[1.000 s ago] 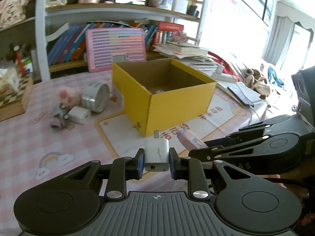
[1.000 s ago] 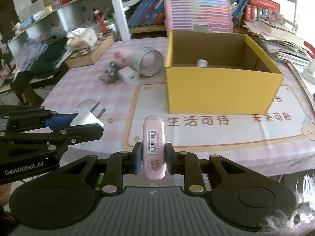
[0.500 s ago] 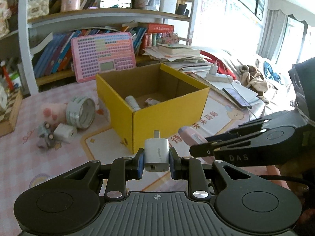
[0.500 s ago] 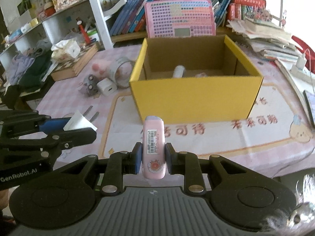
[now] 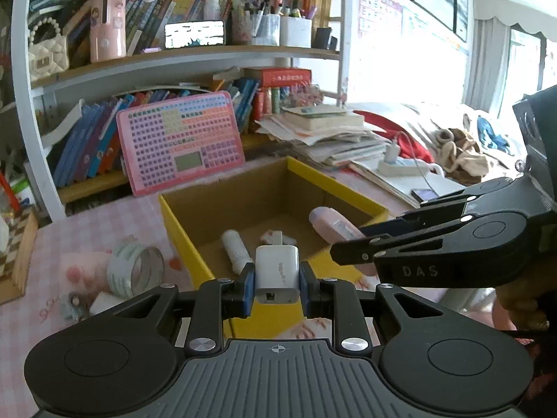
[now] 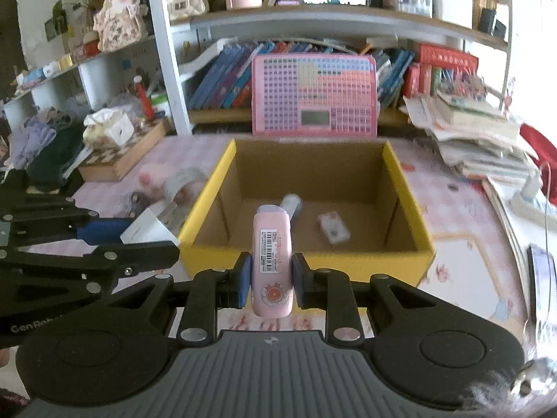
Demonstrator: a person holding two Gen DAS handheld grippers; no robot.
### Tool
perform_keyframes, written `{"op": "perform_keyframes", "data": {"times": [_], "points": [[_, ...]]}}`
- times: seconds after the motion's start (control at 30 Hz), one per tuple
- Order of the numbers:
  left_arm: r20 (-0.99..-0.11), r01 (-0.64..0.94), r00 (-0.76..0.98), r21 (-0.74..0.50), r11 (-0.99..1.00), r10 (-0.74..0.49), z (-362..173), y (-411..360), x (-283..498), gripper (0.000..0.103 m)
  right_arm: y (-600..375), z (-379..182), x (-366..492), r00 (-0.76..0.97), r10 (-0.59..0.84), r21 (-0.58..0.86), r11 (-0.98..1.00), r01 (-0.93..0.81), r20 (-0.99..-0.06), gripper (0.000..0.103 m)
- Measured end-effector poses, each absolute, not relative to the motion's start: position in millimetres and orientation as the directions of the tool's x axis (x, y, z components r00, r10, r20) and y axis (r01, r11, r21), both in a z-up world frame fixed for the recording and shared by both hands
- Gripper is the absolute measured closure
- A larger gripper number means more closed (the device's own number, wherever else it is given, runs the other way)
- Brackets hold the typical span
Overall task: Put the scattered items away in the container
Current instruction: 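Lift the charger and pink stick and carry them toward the yellow box, then lower both items into the yellow box and open both tools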
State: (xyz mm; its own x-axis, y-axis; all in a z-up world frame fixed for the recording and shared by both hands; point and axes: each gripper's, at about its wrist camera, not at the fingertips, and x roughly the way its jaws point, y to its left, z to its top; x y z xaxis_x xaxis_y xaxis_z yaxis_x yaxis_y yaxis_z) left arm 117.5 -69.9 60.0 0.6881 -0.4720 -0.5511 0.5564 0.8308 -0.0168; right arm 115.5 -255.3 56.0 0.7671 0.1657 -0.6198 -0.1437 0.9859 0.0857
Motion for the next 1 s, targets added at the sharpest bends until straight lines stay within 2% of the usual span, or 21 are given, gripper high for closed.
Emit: {"op": "perform_keyframes", "data": {"times": [0.3,0.47,0.7,1.0], "points": [[-0.547,0.504,0.728,0.021,0.863,-0.412,60.0,-103.4,160.3,0.079,-288.8,56.6,172.9,0.768,0.202,0.064,0.976,-0.206,-0.607,0.08],[-0.579,0.492,0.734,0.096,0.865,-0.354,48.4,-130.1,190.9,0.079,-294.7,45.7,210.3,0.75,0.217,0.02,0.965,-0.262,-0.624,0.08],[-0.68,0.482,0.683,0.144,0.864,-0.268,19.9,-151.0,220.1,0.079,-295.3,15.1,253.0,0.653,0.241,0.006,0.94,-0.34,-0.718,0.08],[-0.743,0.468,0.627,0.119,0.876,-0.233,-2.0,-155.2,232.3,0.079,-292.9,-14.3,265.3,0.545,0.233,-0.015,0.911,-0.412,-0.805,0.08]]}}
